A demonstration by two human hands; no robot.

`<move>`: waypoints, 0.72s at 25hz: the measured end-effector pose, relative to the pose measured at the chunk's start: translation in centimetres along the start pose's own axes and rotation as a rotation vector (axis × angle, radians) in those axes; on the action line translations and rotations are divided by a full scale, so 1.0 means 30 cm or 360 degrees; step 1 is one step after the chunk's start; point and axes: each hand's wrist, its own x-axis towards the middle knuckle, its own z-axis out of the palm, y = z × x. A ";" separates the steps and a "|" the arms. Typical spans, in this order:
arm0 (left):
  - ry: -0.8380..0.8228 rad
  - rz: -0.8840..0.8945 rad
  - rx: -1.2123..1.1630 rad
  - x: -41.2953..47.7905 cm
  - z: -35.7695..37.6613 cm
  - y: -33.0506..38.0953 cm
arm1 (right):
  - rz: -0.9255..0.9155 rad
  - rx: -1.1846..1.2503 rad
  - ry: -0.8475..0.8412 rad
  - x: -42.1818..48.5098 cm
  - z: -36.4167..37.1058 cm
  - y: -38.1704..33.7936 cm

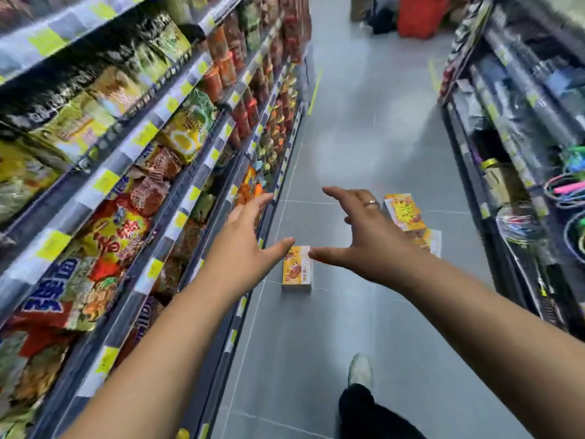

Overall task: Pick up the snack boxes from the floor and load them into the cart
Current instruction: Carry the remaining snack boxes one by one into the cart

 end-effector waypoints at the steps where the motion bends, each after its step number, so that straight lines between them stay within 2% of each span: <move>1: 0.0009 -0.0022 -0.0023 0.037 0.020 -0.022 | -0.0011 -0.0043 0.0014 0.048 0.010 0.021; 8: -0.0017 -0.0489 -0.0248 0.565 0.304 -0.365 | 0.0230 -0.0085 -0.0238 0.670 0.194 0.354; 13: -0.0117 -0.0886 -0.0364 0.811 0.574 -0.763 | 0.0476 -0.0080 -0.0364 1.032 0.486 0.632; 18: -0.0089 -0.1225 -0.0409 1.048 0.896 -1.203 | 0.0633 -0.0131 -0.0453 1.378 0.866 0.933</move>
